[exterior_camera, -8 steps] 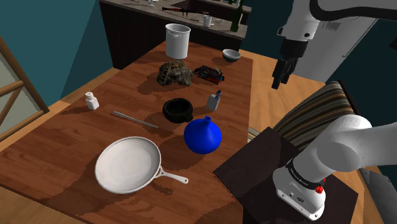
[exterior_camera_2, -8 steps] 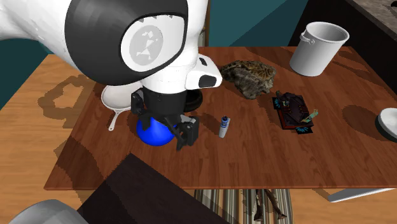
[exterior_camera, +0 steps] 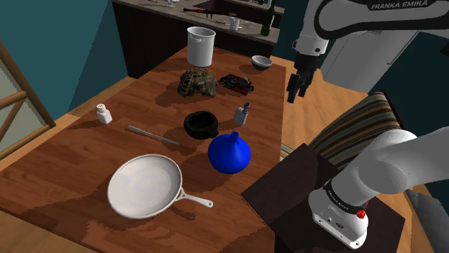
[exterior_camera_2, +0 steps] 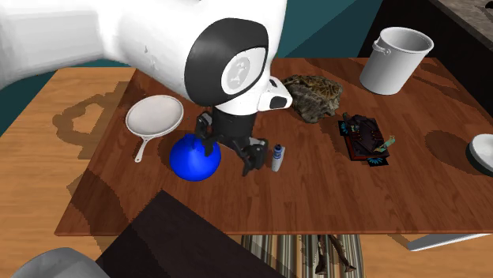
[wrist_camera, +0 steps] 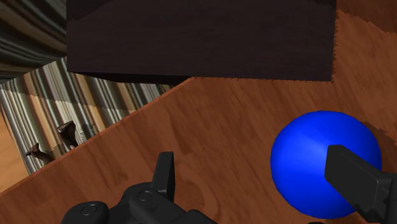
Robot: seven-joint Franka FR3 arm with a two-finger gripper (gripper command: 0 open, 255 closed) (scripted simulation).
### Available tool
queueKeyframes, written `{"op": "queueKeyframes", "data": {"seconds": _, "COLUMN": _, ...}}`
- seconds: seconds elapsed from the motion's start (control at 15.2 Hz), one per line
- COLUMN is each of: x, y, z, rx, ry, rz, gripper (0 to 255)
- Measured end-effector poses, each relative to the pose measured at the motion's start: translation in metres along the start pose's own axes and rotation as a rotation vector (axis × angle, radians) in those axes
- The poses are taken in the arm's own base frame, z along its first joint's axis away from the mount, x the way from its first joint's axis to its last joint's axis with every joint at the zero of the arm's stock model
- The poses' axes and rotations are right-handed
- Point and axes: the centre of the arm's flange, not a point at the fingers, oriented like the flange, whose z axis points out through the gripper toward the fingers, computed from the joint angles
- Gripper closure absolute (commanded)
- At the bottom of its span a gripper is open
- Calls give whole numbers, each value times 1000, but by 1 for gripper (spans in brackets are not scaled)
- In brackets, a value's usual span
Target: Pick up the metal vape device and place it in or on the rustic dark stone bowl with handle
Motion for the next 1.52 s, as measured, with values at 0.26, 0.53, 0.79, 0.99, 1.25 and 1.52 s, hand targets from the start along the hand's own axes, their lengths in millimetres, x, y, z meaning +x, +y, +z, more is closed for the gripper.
{"op": "queueKeyframes", "data": {"seconds": 0.26, "x": 44, "y": 5, "z": 21, "rx": -16, "ry": -1, "rz": -6, "gripper": 0}}
{"op": "queueKeyframes", "data": {"seconds": 0.53, "x": 91, "y": 15, "z": 47, "rx": -32, "ry": -3, "rz": -13, "gripper": 0}}
{"op": "queueKeyframes", "data": {"seconds": 0.79, "x": 135, "y": 21, "z": 73, "rx": -48, "ry": -4, "rz": -19, "gripper": 0}}
{"op": "queueKeyframes", "data": {"seconds": 0.99, "x": 170, "y": 29, "z": 89, "rx": -60, "ry": -6, "rz": -24, "gripper": 0}}
{"op": "queueKeyframes", "data": {"seconds": 1.25, "x": 218, "y": 34, "z": 116, "rx": -76, "ry": -7, "rz": -30, "gripper": 0}}
{"op": "queueKeyframes", "data": {"seconds": 1.52, "x": 260, "y": 42, "z": 140, "rx": -92, "ry": -9, "rz": -37, "gripper": 0}}
